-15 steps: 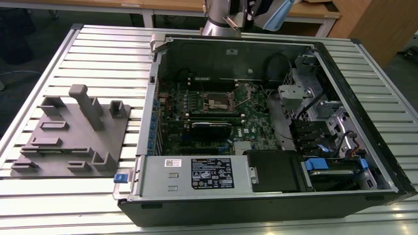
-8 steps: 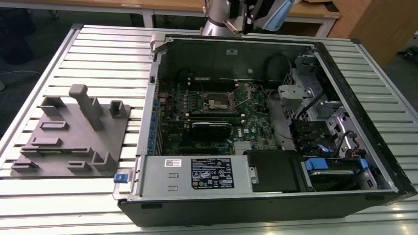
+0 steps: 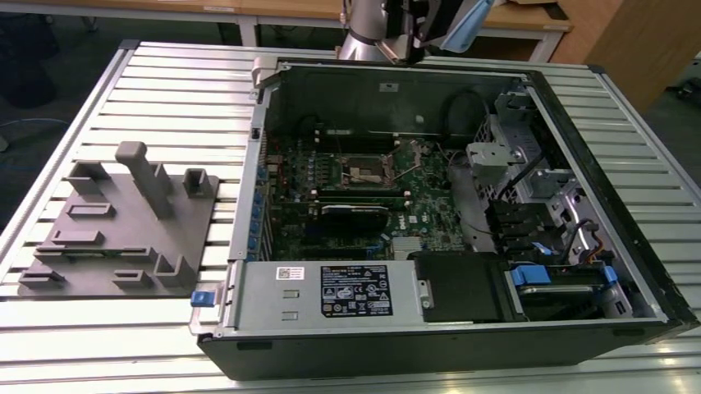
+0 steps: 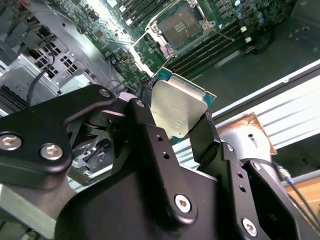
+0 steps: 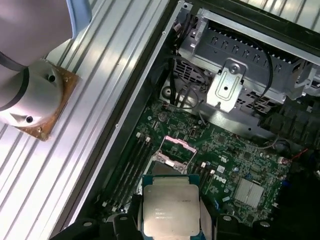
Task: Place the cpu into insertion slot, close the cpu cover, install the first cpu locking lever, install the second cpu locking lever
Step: 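Place the cpu into insertion slot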
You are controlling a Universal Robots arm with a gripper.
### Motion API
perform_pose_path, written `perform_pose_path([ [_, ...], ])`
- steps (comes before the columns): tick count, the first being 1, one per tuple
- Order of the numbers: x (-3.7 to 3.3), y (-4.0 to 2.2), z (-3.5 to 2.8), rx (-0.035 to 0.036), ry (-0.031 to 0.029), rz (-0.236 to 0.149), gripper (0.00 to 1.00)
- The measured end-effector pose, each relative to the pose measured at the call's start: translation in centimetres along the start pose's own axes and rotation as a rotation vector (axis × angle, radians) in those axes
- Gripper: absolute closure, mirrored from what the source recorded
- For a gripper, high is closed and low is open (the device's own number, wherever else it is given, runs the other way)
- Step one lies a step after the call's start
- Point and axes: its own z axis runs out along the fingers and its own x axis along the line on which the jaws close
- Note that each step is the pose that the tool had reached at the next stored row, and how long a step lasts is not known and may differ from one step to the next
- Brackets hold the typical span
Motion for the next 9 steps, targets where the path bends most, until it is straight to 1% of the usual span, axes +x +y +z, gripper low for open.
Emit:
perform_pose_path([
  [4,-0.01,-0.06,0.38,-0.0133,-0.0127,0.048,0.46],
  [7,-0.01,-0.09,0.68,-0.0147,-0.022,0.07,0.46],
  [9,-0.02,-0.1,0.76,-0.013,-0.0284,0.075,0.46],
])
